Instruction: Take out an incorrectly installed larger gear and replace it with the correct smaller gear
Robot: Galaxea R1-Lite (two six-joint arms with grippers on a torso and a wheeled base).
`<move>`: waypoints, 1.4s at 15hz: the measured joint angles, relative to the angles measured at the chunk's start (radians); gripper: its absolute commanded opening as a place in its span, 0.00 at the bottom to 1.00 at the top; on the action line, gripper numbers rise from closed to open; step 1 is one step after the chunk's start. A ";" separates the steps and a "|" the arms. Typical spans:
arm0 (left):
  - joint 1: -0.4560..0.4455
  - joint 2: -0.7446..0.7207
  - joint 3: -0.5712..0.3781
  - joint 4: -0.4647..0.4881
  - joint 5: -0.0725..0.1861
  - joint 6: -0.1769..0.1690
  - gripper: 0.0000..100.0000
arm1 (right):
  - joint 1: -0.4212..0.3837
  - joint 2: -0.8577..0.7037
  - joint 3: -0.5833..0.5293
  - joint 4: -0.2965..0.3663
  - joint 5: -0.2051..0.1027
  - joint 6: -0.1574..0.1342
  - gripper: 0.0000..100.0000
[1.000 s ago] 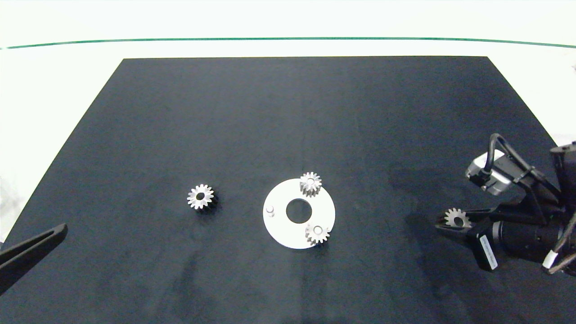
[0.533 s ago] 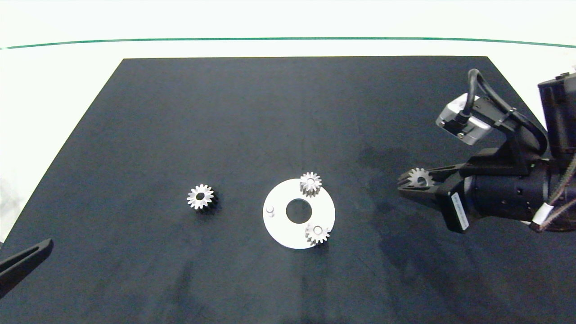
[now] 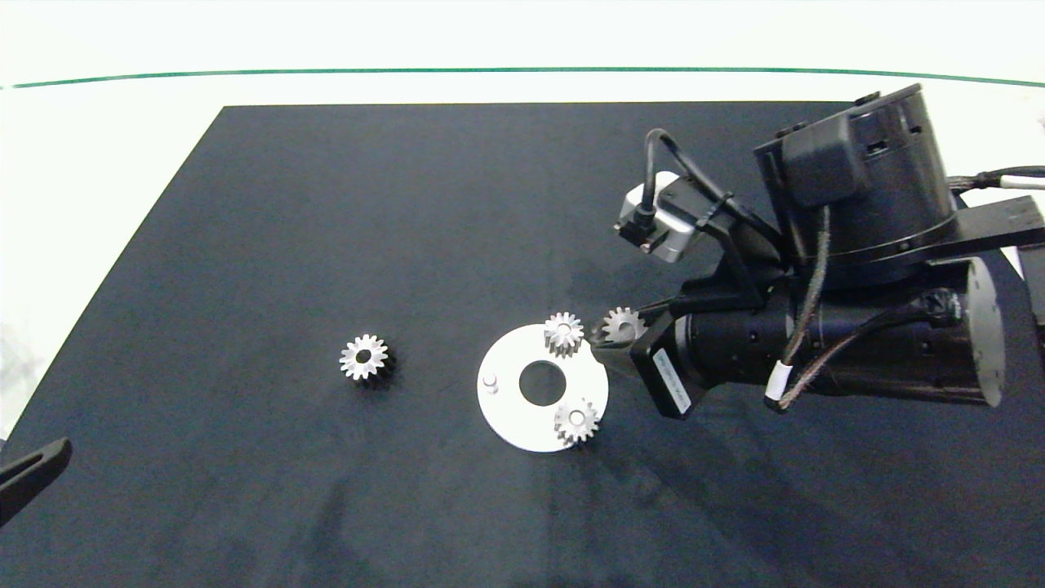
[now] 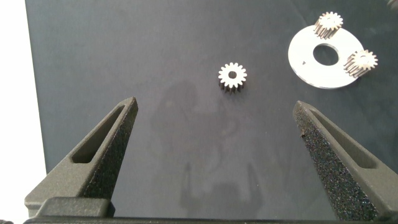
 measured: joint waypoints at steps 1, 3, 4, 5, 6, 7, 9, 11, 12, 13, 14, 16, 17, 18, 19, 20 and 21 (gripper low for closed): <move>0.000 -0.001 0.000 0.000 0.000 -0.001 1.00 | 0.016 0.022 -0.036 0.030 0.000 0.000 0.22; 0.000 -0.004 0.000 0.000 0.000 0.000 1.00 | 0.043 0.068 -0.112 0.076 -0.001 0.000 0.22; 0.000 -0.006 0.000 0.000 0.000 0.000 1.00 | 0.056 0.090 -0.141 0.089 -0.007 0.000 0.22; 0.000 -0.007 0.000 0.000 0.000 -0.001 1.00 | 0.068 0.116 -0.168 0.092 -0.016 0.000 0.22; 0.000 -0.010 0.000 0.000 0.000 -0.001 1.00 | 0.076 0.139 -0.188 0.095 -0.021 0.000 0.22; 0.000 -0.011 0.000 0.000 0.000 -0.001 1.00 | 0.086 0.161 -0.204 0.096 -0.025 0.000 0.22; 0.000 -0.015 0.000 0.000 0.000 -0.001 1.00 | 0.097 0.200 -0.229 0.096 -0.029 0.000 0.22; 0.000 -0.020 0.000 0.000 0.000 -0.002 1.00 | 0.102 0.235 -0.255 0.096 -0.040 0.000 0.22; 0.000 -0.022 0.000 0.000 0.000 -0.001 1.00 | 0.104 0.253 -0.270 0.096 -0.047 0.000 0.22; 0.000 -0.024 0.000 0.000 0.000 -0.002 1.00 | 0.106 0.271 -0.285 0.096 -0.054 0.000 0.22; 0.000 -0.026 0.000 0.000 0.000 -0.002 1.00 | 0.109 0.287 -0.299 0.096 -0.058 0.000 0.22; 0.000 -0.028 0.000 0.000 0.000 -0.001 1.00 | 0.113 0.314 -0.325 0.096 -0.061 0.000 0.22; 0.000 -0.029 0.000 0.000 0.000 -0.001 1.00 | 0.116 0.329 -0.339 0.096 -0.061 0.000 0.22; 0.000 -0.030 0.000 0.000 0.000 -0.001 1.00 | 0.118 0.343 -0.351 0.096 -0.061 0.000 0.22; 0.000 -0.032 0.000 0.000 0.000 -0.001 1.00 | 0.119 0.357 -0.362 0.096 -0.061 0.001 0.22; -0.001 -0.034 0.000 0.000 0.000 -0.001 1.00 | 0.120 0.369 -0.372 0.096 -0.061 0.000 0.22; -0.001 -0.035 0.000 0.000 0.000 -0.002 1.00 | 0.121 0.381 -0.381 0.096 -0.064 0.000 0.22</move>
